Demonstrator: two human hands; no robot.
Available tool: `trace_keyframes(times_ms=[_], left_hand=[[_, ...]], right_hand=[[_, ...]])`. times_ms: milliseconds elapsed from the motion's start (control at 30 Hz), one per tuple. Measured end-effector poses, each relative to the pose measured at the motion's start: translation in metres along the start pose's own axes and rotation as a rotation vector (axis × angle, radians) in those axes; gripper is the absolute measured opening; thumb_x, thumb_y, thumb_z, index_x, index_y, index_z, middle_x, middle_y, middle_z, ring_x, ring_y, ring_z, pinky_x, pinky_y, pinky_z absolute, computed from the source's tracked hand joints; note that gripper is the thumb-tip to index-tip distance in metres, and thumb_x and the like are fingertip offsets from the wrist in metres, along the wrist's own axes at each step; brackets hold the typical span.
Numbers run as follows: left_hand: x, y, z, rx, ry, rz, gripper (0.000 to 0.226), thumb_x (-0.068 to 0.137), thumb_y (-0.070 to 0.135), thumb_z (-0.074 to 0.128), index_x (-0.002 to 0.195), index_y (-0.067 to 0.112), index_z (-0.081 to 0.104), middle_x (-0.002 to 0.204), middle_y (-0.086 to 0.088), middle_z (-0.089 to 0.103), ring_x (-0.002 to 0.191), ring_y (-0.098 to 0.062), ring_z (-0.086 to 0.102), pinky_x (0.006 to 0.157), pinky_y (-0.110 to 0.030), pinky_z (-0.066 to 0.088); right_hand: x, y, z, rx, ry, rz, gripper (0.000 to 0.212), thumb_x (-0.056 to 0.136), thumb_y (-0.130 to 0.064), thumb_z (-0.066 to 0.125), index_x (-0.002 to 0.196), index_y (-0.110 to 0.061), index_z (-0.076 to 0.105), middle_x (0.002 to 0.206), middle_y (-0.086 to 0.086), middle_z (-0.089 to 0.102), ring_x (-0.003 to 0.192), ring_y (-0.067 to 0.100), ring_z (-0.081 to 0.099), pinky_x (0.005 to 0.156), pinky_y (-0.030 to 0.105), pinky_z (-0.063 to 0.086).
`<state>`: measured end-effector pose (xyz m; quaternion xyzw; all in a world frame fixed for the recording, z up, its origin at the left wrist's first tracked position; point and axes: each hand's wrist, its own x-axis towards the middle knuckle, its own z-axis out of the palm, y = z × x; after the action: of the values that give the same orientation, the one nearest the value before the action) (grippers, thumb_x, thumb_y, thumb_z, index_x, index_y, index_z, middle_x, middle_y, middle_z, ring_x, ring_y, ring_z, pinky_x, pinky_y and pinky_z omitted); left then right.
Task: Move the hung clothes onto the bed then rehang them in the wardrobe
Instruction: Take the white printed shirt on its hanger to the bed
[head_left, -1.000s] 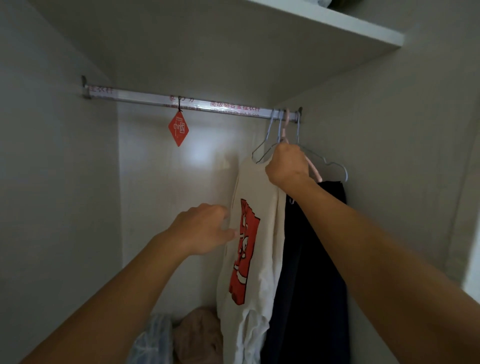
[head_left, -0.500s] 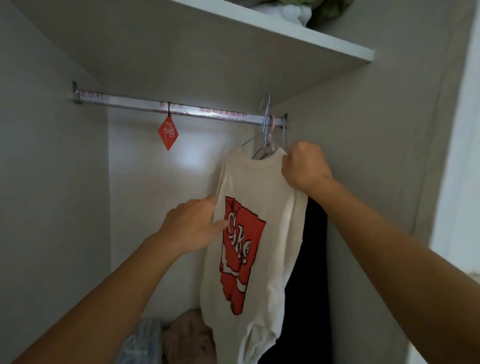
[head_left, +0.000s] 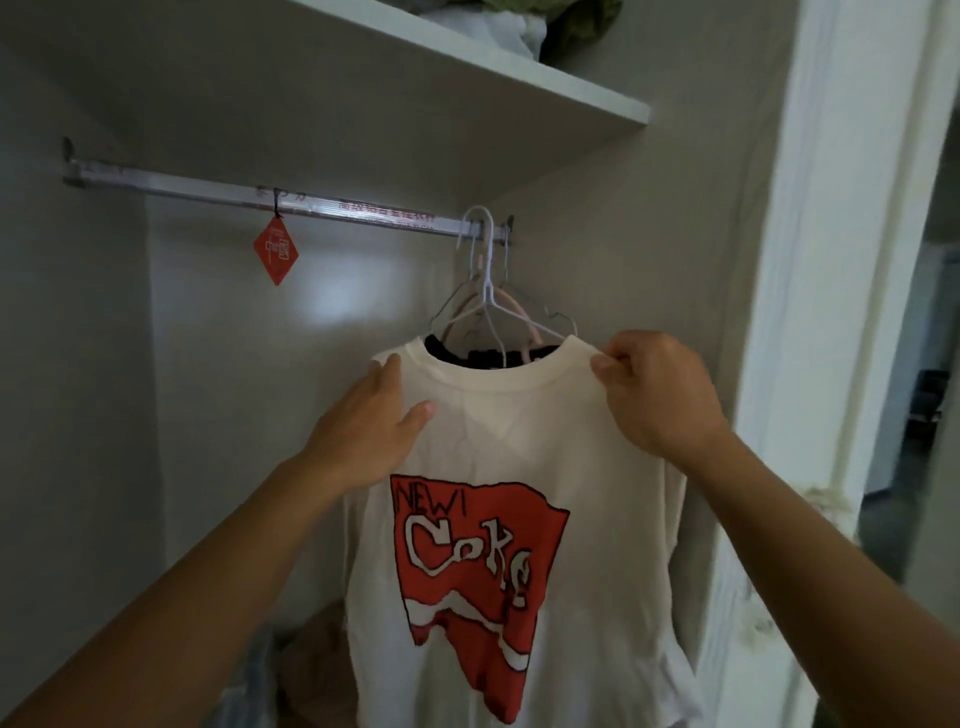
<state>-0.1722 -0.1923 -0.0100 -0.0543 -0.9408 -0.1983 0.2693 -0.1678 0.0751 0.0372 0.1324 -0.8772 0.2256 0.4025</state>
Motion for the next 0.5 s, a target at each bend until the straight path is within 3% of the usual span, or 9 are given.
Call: trace_keyframes(times_ms=[100,167,267,367,433,500], left_hand=[[-0.005,-0.002,0.002,-0.059,-0.009,0.003,0.076,0.102,0.046,0.036,0.156,0.012,-0.004,0.164,-0.012,-0.002,0.151,-0.024,0.002,0.121,-0.043,0.011],[-0.01,-0.003,0.003,-0.084,-0.034,0.015,0.077,0.102,0.045,0.038,0.156,0.011,-0.004,0.164,-0.013,-0.004,0.151,-0.025,-0.002,0.121,-0.042,0.009],[-0.016,-0.003,0.003,-0.141,-0.033,0.07,0.072,0.103,0.041,0.038,0.156,0.01,0.001,0.164,-0.013,0.004,0.151,-0.025,0.006,0.119,-0.04,0.013],[-0.025,0.002,0.004,-0.206,-0.05,0.14,0.066,0.103,0.039,0.035,0.157,0.014,0.005,0.163,-0.01,0.012,0.149,-0.026,0.016,0.118,-0.041,0.02],[-0.036,0.013,0.01,-0.304,-0.093,0.183,0.065,0.104,0.04,0.033,0.157,0.02,0.001,0.163,-0.005,0.013,0.148,-0.025,0.021,0.117,-0.042,0.024],[-0.047,0.028,0.016,-0.348,-0.09,0.216,0.061,0.104,0.04,0.034,0.157,0.02,0.009,0.16,-0.008,0.025,0.144,-0.028,0.029,0.114,-0.044,0.03]], right_hand=[[-0.032,0.002,-0.019,-0.011,-0.001,0.051,0.028,0.098,-0.023,0.053,0.078,-0.008,0.063,0.073,0.003,0.062,0.066,0.018,0.055,0.057,0.032,0.043],[-0.053,0.0,-0.032,-0.045,-0.01,0.084,0.027,0.099,-0.024,0.052,0.08,-0.01,0.065,0.075,0.001,0.063,0.07,0.019,0.056,0.06,0.032,0.043],[-0.083,-0.005,-0.054,-0.058,-0.012,0.13,0.026,0.1,-0.026,0.049,0.084,-0.015,0.067,0.078,-0.003,0.064,0.073,0.015,0.059,0.066,0.035,0.051],[-0.116,-0.012,-0.078,-0.065,-0.025,0.163,0.024,0.102,-0.026,0.049,0.088,-0.02,0.067,0.08,-0.009,0.063,0.073,0.007,0.058,0.065,0.025,0.048],[-0.137,-0.016,-0.096,-0.056,-0.028,0.193,0.024,0.101,-0.026,0.05,0.084,-0.02,0.067,0.078,-0.011,0.064,0.073,0.007,0.06,0.067,0.03,0.052],[-0.16,-0.018,-0.115,-0.042,-0.023,0.24,0.025,0.1,-0.026,0.052,0.082,-0.021,0.069,0.075,-0.01,0.066,0.072,0.007,0.062,0.071,0.036,0.055]])
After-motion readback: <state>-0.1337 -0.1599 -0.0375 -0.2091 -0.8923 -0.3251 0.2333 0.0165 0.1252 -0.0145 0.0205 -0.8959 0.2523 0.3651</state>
